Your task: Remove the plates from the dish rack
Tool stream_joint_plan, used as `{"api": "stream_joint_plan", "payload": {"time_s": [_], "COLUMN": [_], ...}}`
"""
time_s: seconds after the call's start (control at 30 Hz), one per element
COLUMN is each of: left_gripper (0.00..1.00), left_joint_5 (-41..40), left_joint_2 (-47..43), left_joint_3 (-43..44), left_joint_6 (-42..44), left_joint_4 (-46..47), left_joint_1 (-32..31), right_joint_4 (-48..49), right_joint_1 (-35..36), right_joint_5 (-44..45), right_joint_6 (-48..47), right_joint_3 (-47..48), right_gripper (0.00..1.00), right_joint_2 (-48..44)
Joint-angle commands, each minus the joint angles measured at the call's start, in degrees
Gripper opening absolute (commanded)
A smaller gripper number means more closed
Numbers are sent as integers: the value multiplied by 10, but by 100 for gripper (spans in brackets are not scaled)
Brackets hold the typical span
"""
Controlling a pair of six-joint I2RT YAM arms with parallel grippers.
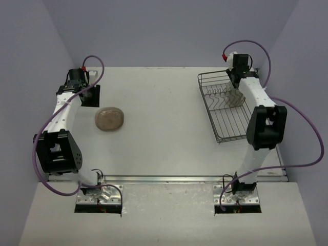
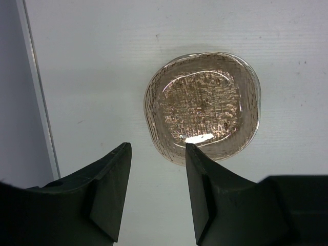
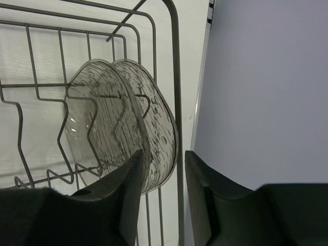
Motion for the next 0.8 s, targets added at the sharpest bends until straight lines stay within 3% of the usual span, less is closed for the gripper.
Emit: {"api": "stream_joint_plan", "payload": {"time_s": [0.0,0.17,0.6,0.77], "left_gripper": [45,46,53,56], "left_joint_5": [8,12,0,1], "left_joint_2": [-7,-4,-16,-19], "left_joint_3": [11,11,5,5], "left_joint_6": [-6,-8,-3,-3], "left_joint_4": [17,18,20,19], "left_joint_1": [-5,-5,-5,-5], "right_joint_4": [-3,-34,-13,-3], "right_joint_1": [2,2,2,2], "right_joint_5": [-21,-43,-9,9], "right_joint_6": [22,25,16,14], "right_joint_3": [16,44,52,45], "right_gripper": [37,30,26,15], "right_joint_2": [-24,-9,66,66]}}
